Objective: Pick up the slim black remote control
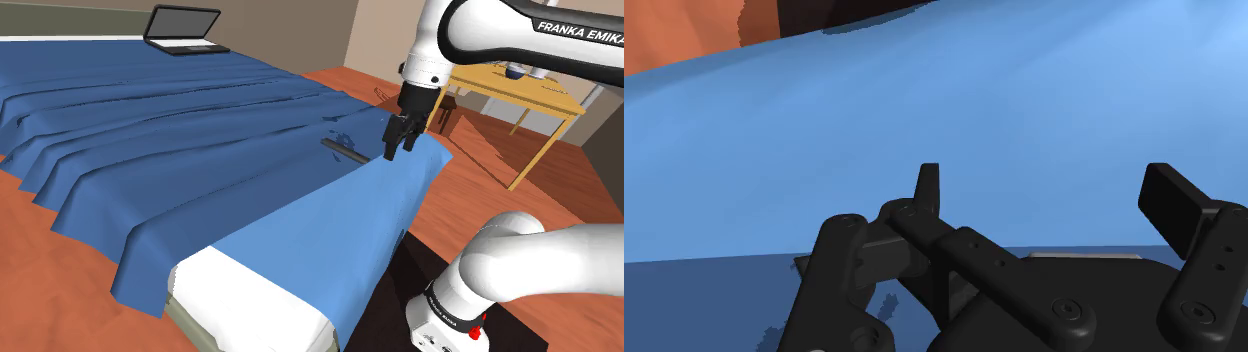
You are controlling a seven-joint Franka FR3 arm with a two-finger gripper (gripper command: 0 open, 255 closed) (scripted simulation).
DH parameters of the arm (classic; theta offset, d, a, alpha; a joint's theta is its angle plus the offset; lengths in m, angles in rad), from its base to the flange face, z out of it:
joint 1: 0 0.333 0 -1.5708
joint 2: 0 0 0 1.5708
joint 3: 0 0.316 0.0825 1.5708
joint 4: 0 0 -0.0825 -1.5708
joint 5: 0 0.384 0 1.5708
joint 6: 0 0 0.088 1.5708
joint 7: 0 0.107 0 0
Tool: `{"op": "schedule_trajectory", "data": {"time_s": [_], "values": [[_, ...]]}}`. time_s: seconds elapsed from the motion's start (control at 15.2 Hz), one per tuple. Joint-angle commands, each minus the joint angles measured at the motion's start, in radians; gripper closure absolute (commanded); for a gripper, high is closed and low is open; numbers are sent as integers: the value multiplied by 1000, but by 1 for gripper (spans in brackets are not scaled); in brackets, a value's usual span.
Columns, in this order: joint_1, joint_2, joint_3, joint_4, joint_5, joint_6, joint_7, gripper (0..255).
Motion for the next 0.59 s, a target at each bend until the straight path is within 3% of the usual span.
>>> {"op": "schedule_trajectory", "data": {"time_s": [0.0, 0.53], "values": [[0, 0, 0, 0, 0, 0, 0, 0], [-33, 217, -103, 20, -60, 216, -149, 0]]}}
